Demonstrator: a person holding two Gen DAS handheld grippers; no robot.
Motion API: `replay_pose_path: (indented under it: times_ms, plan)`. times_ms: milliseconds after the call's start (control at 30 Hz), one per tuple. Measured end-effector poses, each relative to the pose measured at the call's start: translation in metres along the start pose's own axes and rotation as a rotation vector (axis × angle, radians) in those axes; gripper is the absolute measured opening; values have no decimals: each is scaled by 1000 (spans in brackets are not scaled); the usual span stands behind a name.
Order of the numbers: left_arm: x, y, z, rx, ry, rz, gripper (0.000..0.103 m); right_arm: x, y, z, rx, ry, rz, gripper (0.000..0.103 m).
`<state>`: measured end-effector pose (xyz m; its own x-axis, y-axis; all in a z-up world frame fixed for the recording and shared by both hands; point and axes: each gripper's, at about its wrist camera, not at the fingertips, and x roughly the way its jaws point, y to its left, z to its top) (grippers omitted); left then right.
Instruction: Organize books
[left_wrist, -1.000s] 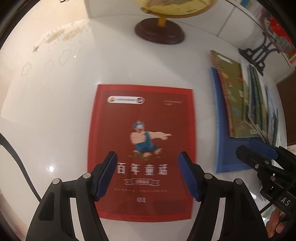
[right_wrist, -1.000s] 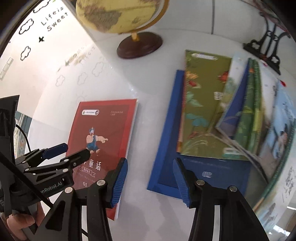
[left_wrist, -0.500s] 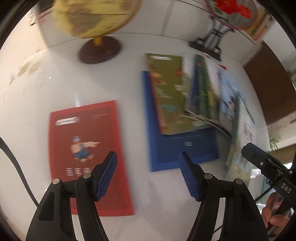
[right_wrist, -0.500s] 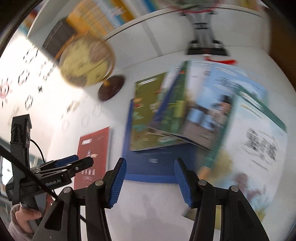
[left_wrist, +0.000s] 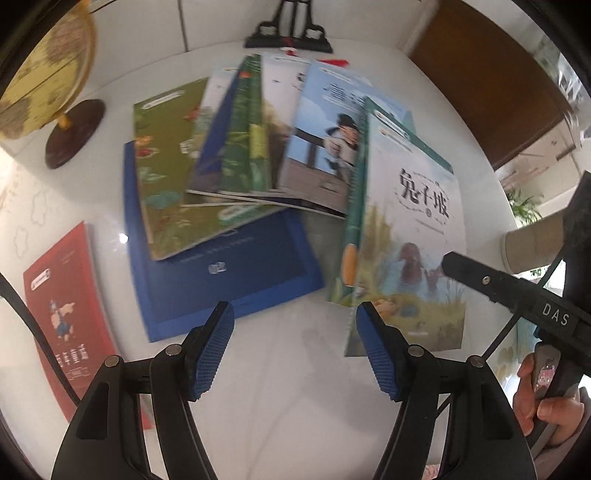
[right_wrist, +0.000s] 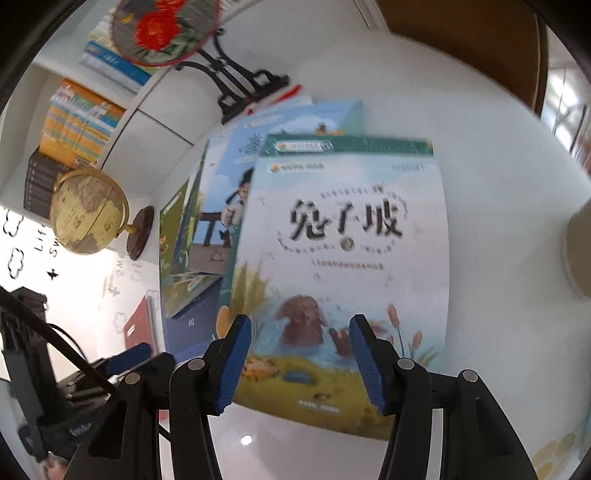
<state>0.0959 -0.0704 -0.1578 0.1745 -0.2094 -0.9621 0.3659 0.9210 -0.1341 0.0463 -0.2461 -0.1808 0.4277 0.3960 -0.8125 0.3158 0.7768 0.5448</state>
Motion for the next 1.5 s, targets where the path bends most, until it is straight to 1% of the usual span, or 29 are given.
replay_pose_path:
  times_ms: [67, 200, 300, 367, 433, 500, 600, 767, 867, 967, 1067, 1100, 1133, 1167, 1200, 1233, 1267, 1300, 1367, 1467, 1500]
  plan:
    - [4, -7, 2, -3, 10, 1, 67, 4, -7, -1, 19, 29, 15, 54]
    - [9, -14, 2, -16, 21, -1, 67, 7, -7, -4, -23, 41, -21, 54]
    - [13, -18, 2, -23, 27, 2, 67, 8, -11, -2, -49, 43, -81, 54]
    - [15, -21, 0, -25, 29, 3, 67, 11, -19, 2, -21, 63, -126, 54]
    - [16, -25, 0, -27, 28, -3, 67, 12, -29, 5, 9, 70, -109, 54]
    - [18, -30, -1, -23, 28, -2, 67, 10, -36, 7, 20, 63, -142, 54]
    - [22, -37, -1, -12, 33, 3, 67, 10, -42, 12, 23, 62, -139, 54]
    - [23, -46, -5, 19, 5, 32, 62, 11, -37, 14, -10, 66, -139, 60]
    - [25, -49, -5, 32, 11, 32, 62, 10, -37, 15, -22, 61, -150, 60]
    - [27, -49, -7, 26, 23, 12, 62, 9, -40, 18, -6, 48, -181, 60]
    - [31, -49, -8, 12, 38, 1, 63, 10, -48, 19, 35, 63, -171, 60]
    - [33, -49, -8, 7, 49, -2, 65, 12, -50, 18, 47, 73, -166, 61]
    - [38, -49, -8, -2, 73, -8, 64, 9, -51, 17, 44, 59, -167, 61]
    - [40, -49, -9, -6, 85, -13, 64, 9, -51, 17, 43, 63, -181, 62]
    - [42, -50, -10, -7, 94, -23, 64, 9, -52, 17, 42, 65, -167, 61]
    - [42, -50, -11, -7, 96, -33, 64, 9, -51, 16, 47, 73, -149, 64]
    - [42, -52, -13, -3, 96, -47, 65, 9, -52, 15, 59, 84, -123, 65]
    - [41, -53, -14, 2, 93, -52, 65, 9, -51, 14, 63, 84, -119, 66]
    - [40, -57, -17, 29, 84, -14, 65, 9, -47, 11, 62, 81, -101, 68]
    - [39, -64, -23, 84, 85, 20, 65, 8, -39, 9, 35, 64, -90, 72]
    - [38, -65, -26, 92, 84, 27, 65, 8, -36, 9, 23, 59, -88, 76]
